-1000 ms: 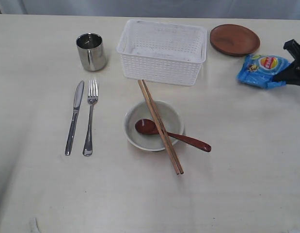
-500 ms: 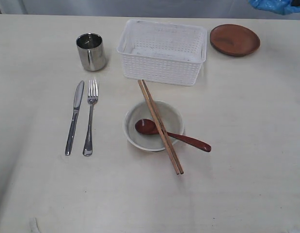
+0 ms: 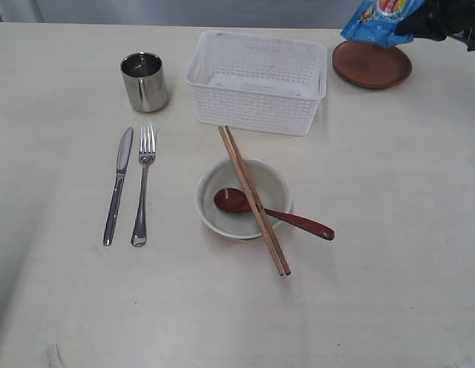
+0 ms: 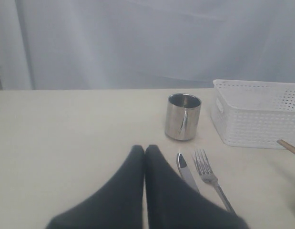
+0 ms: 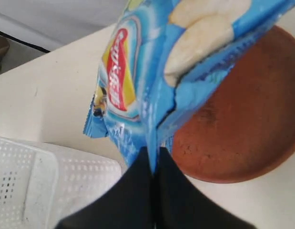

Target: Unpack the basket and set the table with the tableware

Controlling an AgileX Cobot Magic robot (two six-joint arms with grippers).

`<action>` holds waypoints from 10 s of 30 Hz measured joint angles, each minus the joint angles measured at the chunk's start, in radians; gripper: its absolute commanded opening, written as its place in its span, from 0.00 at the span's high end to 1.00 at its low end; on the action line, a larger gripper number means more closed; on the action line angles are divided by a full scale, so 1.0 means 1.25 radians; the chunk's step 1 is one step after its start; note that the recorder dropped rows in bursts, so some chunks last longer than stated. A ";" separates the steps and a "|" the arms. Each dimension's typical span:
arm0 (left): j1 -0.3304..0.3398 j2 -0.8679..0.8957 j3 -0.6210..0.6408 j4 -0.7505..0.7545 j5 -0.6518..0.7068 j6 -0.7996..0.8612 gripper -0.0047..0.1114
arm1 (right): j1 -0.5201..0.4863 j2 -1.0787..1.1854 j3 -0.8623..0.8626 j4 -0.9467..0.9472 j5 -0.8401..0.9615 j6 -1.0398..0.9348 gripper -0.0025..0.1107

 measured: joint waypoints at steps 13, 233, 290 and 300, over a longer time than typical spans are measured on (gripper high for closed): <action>0.000 0.000 0.000 0.000 0.000 0.000 0.96 | 0.000 0.100 -0.003 0.036 -0.035 -0.037 0.76; 0.000 0.000 0.000 0.000 0.000 0.000 0.96 | 0.196 -0.171 -0.009 -0.630 0.127 0.413 0.48; 0.000 0.000 0.000 0.000 0.000 0.000 0.96 | 0.180 -0.239 0.289 -0.627 -0.034 0.446 0.98; 0.000 0.000 0.000 0.000 0.000 0.000 0.96 | 0.210 -0.492 0.315 -0.530 -0.137 0.272 0.98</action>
